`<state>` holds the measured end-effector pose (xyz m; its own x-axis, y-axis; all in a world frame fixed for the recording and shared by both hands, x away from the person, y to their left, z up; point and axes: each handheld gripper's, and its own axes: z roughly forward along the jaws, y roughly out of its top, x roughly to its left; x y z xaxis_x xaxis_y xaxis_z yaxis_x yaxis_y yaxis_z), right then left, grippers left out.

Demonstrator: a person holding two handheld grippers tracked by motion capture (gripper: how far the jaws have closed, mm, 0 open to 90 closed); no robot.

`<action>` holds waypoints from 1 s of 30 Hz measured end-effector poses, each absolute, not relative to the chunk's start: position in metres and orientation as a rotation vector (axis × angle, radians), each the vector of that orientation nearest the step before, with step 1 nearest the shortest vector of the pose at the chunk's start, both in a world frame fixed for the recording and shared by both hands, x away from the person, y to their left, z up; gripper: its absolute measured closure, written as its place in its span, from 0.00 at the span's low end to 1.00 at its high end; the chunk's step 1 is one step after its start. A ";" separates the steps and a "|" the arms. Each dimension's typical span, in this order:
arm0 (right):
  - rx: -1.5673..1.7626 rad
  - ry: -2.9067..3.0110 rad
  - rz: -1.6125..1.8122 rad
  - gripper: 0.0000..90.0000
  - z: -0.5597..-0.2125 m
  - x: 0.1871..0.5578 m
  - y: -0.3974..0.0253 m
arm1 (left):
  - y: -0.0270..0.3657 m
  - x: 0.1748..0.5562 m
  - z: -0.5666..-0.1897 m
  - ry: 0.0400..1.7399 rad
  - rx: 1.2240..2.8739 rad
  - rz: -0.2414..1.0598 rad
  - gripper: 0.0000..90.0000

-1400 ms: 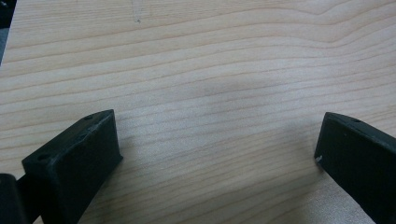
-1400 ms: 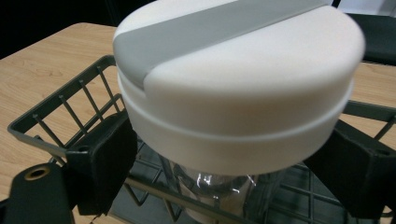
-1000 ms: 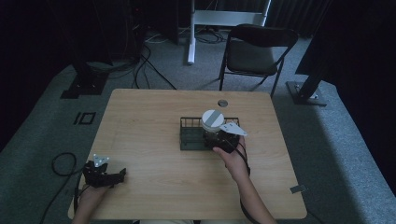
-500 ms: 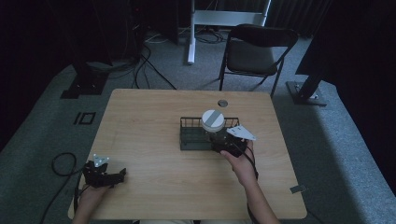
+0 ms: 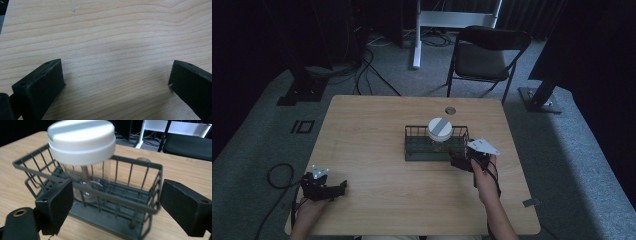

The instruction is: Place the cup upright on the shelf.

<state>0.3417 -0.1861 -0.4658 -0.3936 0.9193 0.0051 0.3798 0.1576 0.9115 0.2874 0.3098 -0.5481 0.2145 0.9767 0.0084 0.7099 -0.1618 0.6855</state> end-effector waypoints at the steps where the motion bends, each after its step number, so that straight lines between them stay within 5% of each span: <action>1: 1.233 1.864 1.208 0.13 -0.467 0.341 -0.188 | 0.310 0.287 -0.548 1.555 1.940 0.626 0.00; 30: 1.381 1.890 1.132 0.13 -0.511 0.333 -0.243 | 0.310 0.287 -0.548 1.554 1.940 0.627 0.00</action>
